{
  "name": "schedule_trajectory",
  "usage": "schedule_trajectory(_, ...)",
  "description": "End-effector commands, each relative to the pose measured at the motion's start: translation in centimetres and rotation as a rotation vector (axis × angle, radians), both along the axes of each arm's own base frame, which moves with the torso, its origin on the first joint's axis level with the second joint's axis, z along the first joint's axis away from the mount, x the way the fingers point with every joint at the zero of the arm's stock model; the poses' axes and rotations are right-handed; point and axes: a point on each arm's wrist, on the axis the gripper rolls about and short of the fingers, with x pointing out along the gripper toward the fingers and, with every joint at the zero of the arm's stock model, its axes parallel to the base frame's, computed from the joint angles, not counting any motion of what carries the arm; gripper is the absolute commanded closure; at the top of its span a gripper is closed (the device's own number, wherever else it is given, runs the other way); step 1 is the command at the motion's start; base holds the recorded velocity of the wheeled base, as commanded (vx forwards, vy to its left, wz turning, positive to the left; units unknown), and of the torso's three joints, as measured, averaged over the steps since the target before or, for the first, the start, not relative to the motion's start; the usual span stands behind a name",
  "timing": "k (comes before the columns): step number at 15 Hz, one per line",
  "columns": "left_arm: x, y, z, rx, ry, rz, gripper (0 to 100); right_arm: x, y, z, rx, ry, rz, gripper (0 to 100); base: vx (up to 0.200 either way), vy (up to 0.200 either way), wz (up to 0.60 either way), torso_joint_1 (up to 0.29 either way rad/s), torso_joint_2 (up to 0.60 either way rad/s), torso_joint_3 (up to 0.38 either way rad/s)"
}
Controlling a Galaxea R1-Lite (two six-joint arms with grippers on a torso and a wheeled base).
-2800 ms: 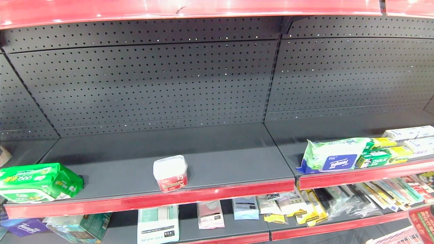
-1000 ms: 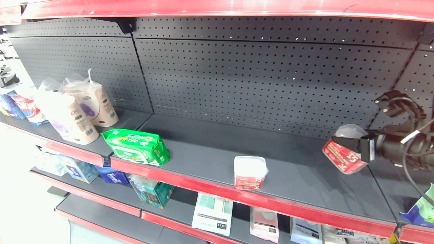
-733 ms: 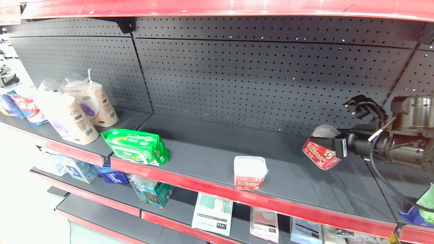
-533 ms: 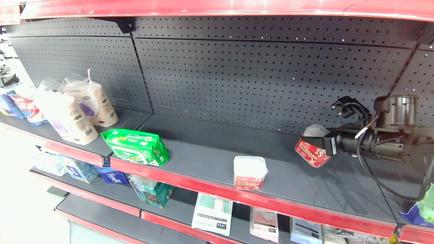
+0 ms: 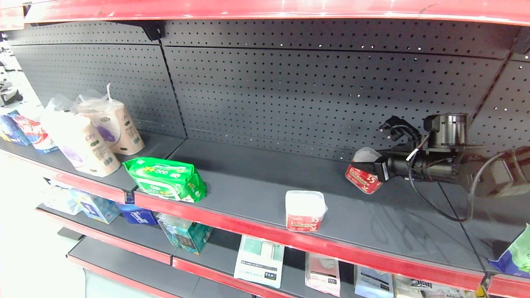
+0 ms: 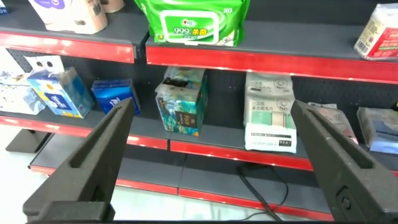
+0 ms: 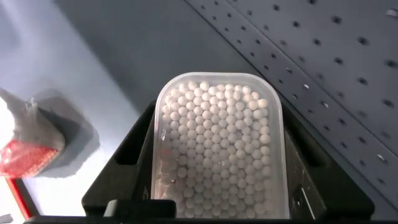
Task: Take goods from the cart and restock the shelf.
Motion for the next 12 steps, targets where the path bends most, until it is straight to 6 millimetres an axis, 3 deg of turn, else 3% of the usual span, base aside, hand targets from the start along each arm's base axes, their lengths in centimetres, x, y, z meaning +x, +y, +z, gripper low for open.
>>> schedule_trajectory(1, 0.0, 0.0, 0.0, 0.0, 0.004, -0.002, 0, 0.6, 0.8, -0.5, 0.002, 0.008, 0.023, 100, 0.0, 0.0, 0.0, 0.0, 0.0, 0.0)
schedule_trajectory(6, 0.0, 0.0, 0.0, 0.004, 0.003, -0.006, 0, 0.7, 2.8, -0.5, 0.003, 0.003, 0.082, 100, 0.0, 0.0, 0.0, 0.0, 0.0, 0.0)
schedule_trajectory(12, 0.0, 0.0, 0.0, 0.014, 0.004, -0.004, 0, 2.2, 4.6, -1.7, -0.016, 0.003, 0.128, 100, 0.0, 0.0, 0.0, 0.0, 0.0, 0.0)
